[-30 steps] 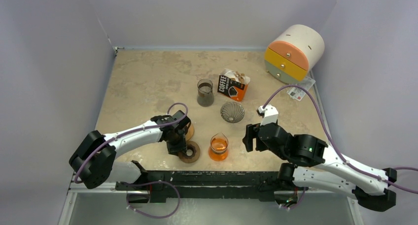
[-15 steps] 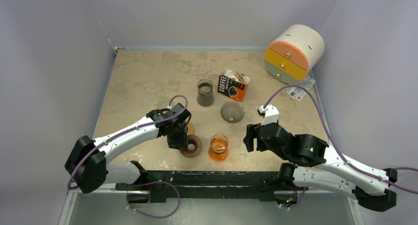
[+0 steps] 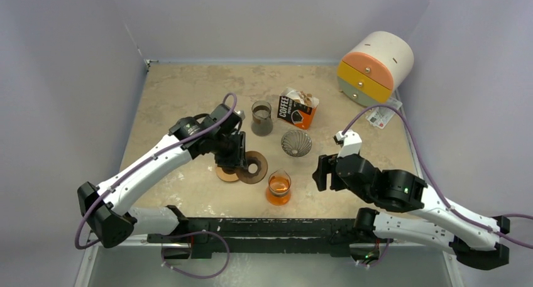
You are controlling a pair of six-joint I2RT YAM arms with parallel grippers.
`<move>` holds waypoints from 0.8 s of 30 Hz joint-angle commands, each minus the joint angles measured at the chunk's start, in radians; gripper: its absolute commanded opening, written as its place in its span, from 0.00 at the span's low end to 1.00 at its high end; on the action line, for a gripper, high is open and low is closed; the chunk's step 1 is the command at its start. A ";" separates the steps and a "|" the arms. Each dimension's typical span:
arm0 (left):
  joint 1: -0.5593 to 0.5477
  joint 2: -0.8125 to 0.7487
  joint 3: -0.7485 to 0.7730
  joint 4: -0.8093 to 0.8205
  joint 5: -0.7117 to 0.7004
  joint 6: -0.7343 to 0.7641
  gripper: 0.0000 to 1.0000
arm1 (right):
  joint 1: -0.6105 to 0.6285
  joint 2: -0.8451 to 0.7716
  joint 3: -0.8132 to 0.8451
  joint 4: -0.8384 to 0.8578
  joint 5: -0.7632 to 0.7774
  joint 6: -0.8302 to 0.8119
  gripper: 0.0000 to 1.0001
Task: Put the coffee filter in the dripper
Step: Pick up the dripper holder from the center of the board, then place the dripper holder onto the coffee server.
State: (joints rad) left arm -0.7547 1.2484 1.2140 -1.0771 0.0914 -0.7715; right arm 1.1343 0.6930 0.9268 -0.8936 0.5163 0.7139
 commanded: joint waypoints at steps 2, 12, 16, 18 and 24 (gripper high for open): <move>-0.025 0.071 0.167 -0.074 0.070 0.102 0.00 | 0.005 -0.013 0.057 -0.049 0.060 0.003 0.77; -0.146 0.296 0.450 -0.204 0.040 0.186 0.00 | 0.005 -0.009 0.044 -0.164 0.163 0.073 0.78; -0.178 0.373 0.526 -0.243 0.028 0.207 0.00 | 0.005 0.004 0.033 -0.185 0.195 0.124 0.78; -0.186 0.399 0.543 -0.254 0.014 0.211 0.00 | 0.005 0.004 0.029 -0.191 0.205 0.150 0.78; -0.207 0.441 0.526 -0.245 -0.020 0.202 0.00 | 0.005 -0.010 0.000 -0.186 0.209 0.205 0.78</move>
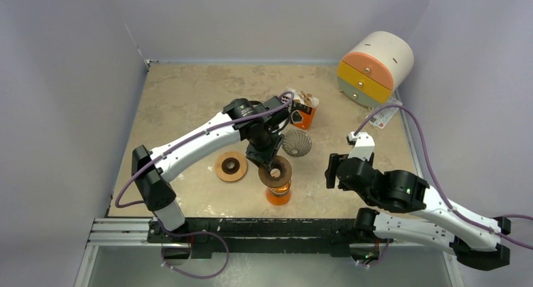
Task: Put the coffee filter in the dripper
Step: Place the dripper holder onto the coffee server.
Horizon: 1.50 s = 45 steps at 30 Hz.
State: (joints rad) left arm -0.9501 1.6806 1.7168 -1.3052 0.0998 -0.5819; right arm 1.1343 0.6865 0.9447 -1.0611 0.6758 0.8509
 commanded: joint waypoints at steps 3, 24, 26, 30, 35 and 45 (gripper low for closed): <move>-0.021 0.024 0.004 0.011 -0.014 0.006 0.00 | 0.005 -0.004 -0.024 -0.011 0.048 0.068 0.78; -0.076 0.107 -0.043 0.068 -0.002 -0.011 0.00 | 0.005 -0.013 -0.031 -0.011 0.042 0.071 0.78; -0.076 0.101 -0.052 0.072 -0.008 -0.014 0.00 | 0.005 -0.010 -0.032 -0.008 0.042 0.072 0.78; -0.076 0.094 -0.068 0.073 -0.015 -0.015 0.00 | 0.005 -0.004 -0.032 -0.006 0.039 0.073 0.78; -0.076 0.093 -0.075 0.075 -0.025 -0.016 0.00 | 0.005 0.000 -0.032 -0.006 0.038 0.072 0.78; -0.076 0.097 -0.075 0.074 -0.029 -0.018 0.00 | 0.005 -0.002 -0.032 -0.009 0.034 0.075 0.79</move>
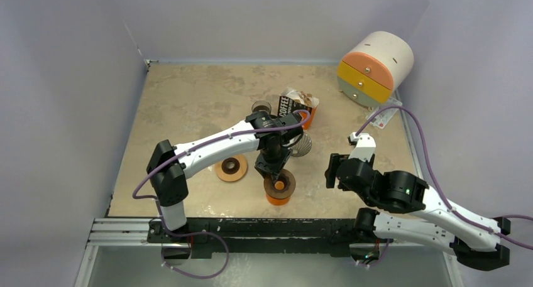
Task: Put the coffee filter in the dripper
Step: Place the dripper holder onto the coffee server.
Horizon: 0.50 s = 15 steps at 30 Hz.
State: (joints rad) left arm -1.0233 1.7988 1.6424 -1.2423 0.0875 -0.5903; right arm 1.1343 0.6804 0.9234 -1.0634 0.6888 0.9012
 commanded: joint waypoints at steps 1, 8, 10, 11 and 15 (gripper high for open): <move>-0.003 -0.021 0.000 0.011 -0.019 -0.009 0.04 | 0.005 0.004 -0.011 -0.006 0.021 0.025 0.79; -0.003 -0.030 0.006 0.007 -0.024 -0.009 0.22 | 0.005 0.008 -0.009 -0.003 0.017 0.021 0.81; -0.003 -0.031 0.009 0.009 -0.022 -0.007 0.25 | 0.005 0.009 -0.009 -0.003 0.017 0.022 0.81; -0.003 -0.033 0.010 0.010 -0.020 -0.006 0.26 | 0.005 0.007 -0.008 -0.003 0.017 0.021 0.81; -0.003 -0.037 0.014 0.017 -0.020 -0.003 0.33 | 0.005 0.005 -0.008 -0.003 0.012 0.021 0.82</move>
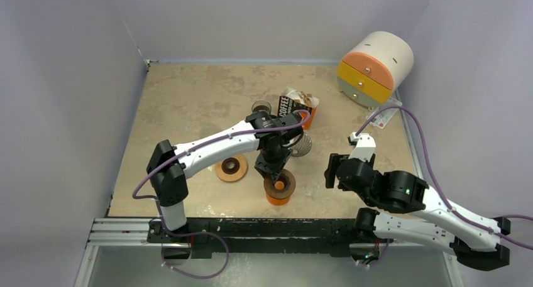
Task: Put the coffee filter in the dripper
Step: Place the dripper holder onto the coffee server.
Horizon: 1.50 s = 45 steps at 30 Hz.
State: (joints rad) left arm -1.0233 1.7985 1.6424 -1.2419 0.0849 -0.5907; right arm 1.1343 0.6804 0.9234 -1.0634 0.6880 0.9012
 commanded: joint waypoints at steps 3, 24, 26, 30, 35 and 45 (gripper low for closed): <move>-0.003 -0.036 0.020 0.018 -0.017 -0.002 0.37 | 0.005 0.006 -0.006 -0.005 0.008 0.022 0.82; -0.001 -0.089 0.135 -0.021 -0.082 0.043 0.64 | 0.005 0.021 0.018 0.069 -0.087 -0.069 0.84; -0.001 -0.108 0.144 -0.022 -0.115 0.053 0.65 | 0.005 0.026 0.013 0.102 -0.129 -0.098 0.84; 0.011 -0.160 0.139 -0.014 -0.163 0.064 0.66 | 0.005 0.045 -0.003 0.180 -0.225 -0.157 0.78; 0.054 -0.260 0.059 0.036 -0.200 0.055 0.64 | 0.005 0.080 -0.019 0.264 -0.348 -0.212 0.56; 0.130 -0.482 -0.118 0.115 -0.261 0.037 0.62 | 0.005 0.130 -0.064 0.340 -0.511 -0.263 0.00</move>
State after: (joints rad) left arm -0.9085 1.3827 1.5578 -1.1759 -0.1295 -0.5564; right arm 1.1343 0.8032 0.8696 -0.7677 0.2523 0.6746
